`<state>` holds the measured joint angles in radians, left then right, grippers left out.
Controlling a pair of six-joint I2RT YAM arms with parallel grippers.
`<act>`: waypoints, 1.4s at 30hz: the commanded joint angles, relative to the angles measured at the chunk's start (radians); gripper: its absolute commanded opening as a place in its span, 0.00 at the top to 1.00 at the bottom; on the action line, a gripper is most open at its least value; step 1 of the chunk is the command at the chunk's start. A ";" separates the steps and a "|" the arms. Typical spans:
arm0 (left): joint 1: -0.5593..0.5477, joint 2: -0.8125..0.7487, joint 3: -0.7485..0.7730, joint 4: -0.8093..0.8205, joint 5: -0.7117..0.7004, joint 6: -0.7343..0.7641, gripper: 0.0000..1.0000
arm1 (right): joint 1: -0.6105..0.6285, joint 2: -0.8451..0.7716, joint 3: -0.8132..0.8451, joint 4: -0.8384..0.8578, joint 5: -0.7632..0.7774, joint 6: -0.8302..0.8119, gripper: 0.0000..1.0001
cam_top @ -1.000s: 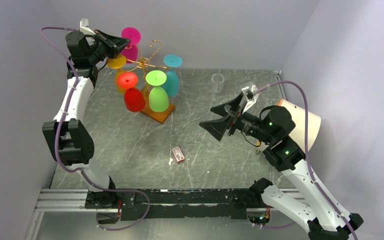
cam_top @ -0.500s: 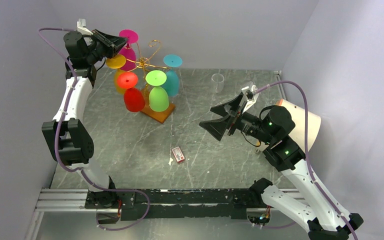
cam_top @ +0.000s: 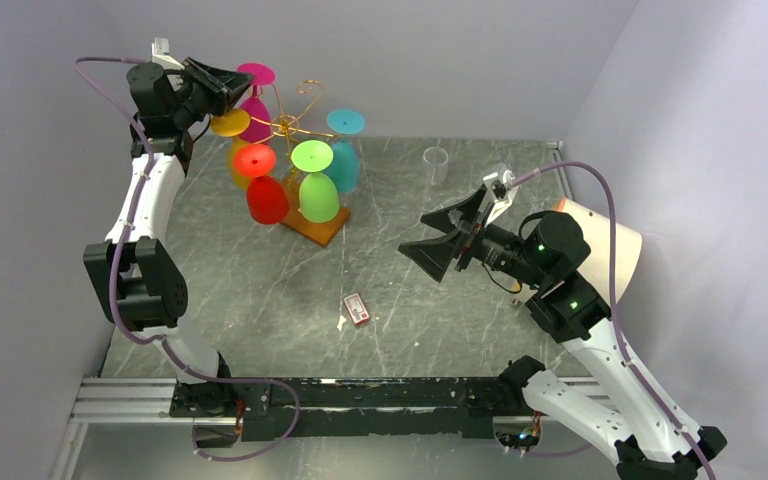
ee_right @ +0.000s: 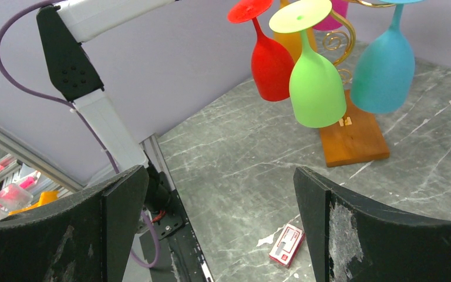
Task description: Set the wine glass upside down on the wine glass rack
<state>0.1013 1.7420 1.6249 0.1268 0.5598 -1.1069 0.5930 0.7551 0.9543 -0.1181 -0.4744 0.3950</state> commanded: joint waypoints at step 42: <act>0.006 -0.131 0.017 -0.166 -0.172 0.067 0.52 | 0.001 0.023 -0.008 0.041 0.020 0.029 0.00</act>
<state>0.1013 1.6550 1.6066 -0.0135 0.4213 -1.0794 0.5930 0.7807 0.9466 -0.1173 -0.4591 0.4088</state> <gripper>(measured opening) 0.468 0.997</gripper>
